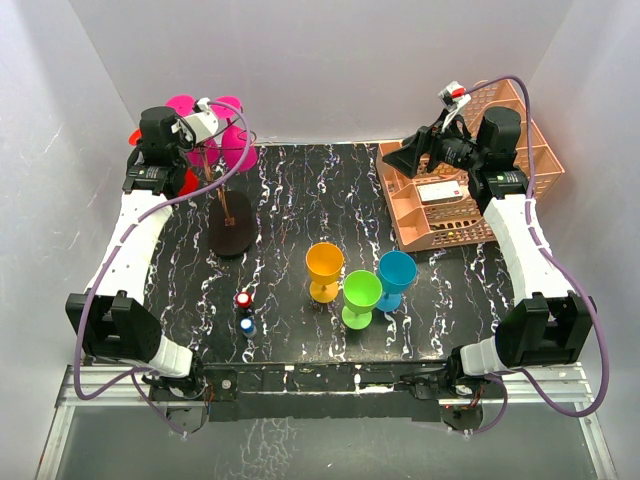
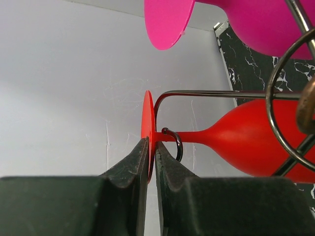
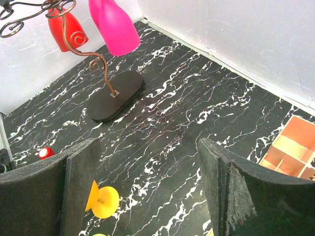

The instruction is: Place the wine glass upside down on the wine glass rack

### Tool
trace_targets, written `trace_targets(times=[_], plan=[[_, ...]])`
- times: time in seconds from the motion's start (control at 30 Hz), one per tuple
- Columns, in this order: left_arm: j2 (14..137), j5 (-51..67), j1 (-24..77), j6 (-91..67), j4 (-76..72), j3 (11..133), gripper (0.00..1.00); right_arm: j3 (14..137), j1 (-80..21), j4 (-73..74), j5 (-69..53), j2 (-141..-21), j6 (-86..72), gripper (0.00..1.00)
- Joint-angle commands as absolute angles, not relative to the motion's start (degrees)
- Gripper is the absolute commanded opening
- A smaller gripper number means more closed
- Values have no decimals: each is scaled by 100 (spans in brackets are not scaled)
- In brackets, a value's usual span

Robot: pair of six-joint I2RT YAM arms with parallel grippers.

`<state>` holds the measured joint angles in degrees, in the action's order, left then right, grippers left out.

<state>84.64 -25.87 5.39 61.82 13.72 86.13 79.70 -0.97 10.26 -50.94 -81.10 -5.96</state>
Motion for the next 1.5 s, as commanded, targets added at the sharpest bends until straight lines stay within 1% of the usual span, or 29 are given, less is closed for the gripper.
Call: trace_targets(times=[0.0, 0.77, 1.0, 1.47], plan=[[8148, -2472, 578, 5941, 1582, 8766, 9, 7930, -70, 629, -5132, -8099, -584, 86], [8311, -2643, 659, 5696, 1623, 9034, 10, 7868, -70, 571, -5183, -8103, -632, 87], [8303, -2672, 710, 5605, 1830, 9136, 9, 7862, -70, 545, -5186, -8101, -641, 87], [8236, -2453, 745, 5258, 2062, 9217, 8, 7833, -70, 528, -5194, -8086, -650, 87]])
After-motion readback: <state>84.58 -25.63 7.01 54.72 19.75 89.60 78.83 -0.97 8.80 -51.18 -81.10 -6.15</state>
